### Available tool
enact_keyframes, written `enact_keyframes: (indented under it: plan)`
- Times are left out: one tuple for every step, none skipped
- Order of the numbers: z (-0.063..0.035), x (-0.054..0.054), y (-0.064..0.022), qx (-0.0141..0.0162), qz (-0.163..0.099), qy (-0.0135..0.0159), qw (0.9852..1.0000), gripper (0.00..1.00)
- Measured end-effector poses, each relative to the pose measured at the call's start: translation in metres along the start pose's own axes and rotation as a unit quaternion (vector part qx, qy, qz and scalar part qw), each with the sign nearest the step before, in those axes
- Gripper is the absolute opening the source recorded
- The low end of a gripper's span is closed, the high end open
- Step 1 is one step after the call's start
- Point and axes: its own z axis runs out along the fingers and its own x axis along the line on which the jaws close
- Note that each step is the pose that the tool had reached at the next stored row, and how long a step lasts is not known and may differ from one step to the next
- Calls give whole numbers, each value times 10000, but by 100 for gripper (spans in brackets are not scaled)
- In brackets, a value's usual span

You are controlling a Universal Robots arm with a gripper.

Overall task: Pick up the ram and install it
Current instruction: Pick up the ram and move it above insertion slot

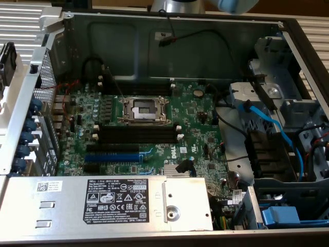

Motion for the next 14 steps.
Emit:
enact_keyframes:
  plan:
    - [-3,2,-47,0,0,0,10000,12]
    - [-6,5,-94,0,0,0,10000,12]
    - [-8,7,-139,0,0,0,10000,12]
    - [-11,9,-184,0,0,0,10000,12]
    - [-13,11,-229,0,0,0,10000,12]
    - [-14,13,-275,0,0,0,10000,12]
    - [-16,15,-318,0,0,0,10000,12]
    - [-17,18,-365,0,0,0,10000,12]
    - [-18,20,-410,0,0,0,10000,12]
    - [-19,23,-453,0,0,0,10000,12]
    - [-20,30,-547,0,0,0,10000,12]
    - [-19,33,-589,-1,0,0,10000,12]
    - [-15,39,-638,0,0,0,10000,12]
    - [-9,45,-683,0,0,0,10000,12]
